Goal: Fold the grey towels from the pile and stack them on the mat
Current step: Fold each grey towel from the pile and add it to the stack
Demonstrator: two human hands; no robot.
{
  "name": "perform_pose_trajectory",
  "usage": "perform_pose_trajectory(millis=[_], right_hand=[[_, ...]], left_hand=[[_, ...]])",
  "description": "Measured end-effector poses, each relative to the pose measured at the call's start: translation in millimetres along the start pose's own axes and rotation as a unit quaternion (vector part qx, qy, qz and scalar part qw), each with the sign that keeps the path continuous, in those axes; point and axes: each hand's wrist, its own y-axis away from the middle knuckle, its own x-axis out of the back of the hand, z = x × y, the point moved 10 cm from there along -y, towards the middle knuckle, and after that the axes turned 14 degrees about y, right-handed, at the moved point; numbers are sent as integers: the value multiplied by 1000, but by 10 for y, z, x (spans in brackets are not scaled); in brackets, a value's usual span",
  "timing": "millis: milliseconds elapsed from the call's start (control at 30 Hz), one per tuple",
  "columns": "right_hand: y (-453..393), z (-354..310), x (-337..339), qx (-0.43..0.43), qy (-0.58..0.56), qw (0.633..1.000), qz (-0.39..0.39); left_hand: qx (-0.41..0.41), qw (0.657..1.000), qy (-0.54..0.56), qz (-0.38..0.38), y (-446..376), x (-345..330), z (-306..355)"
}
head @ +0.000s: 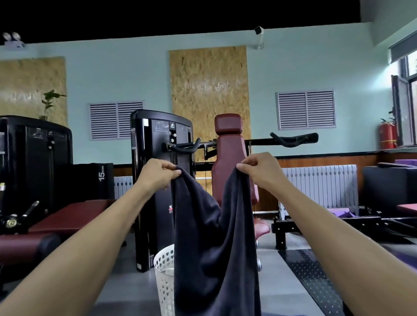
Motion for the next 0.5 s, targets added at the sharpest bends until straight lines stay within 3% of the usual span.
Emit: perform_pose_trajectory(millis=[67, 200, 367, 500], right_hand=[[-5, 58, -125, -6, 13, 1000, -20], [-54, 343, -312, -71, -55, 996, 13], [-214, 669, -898, -181, -196, 962, -52], [-668, 868, -1263, -219, -237, 946, -36]], left_hand=[[22, 1000, 18, -3, 0, -56, -111], [63, 992, 104, 45, -96, -154, -483], [137, 983, 117, 31, -450, -455, -1125], [107, 988, 99, 48, -1043, -519, -1295]])
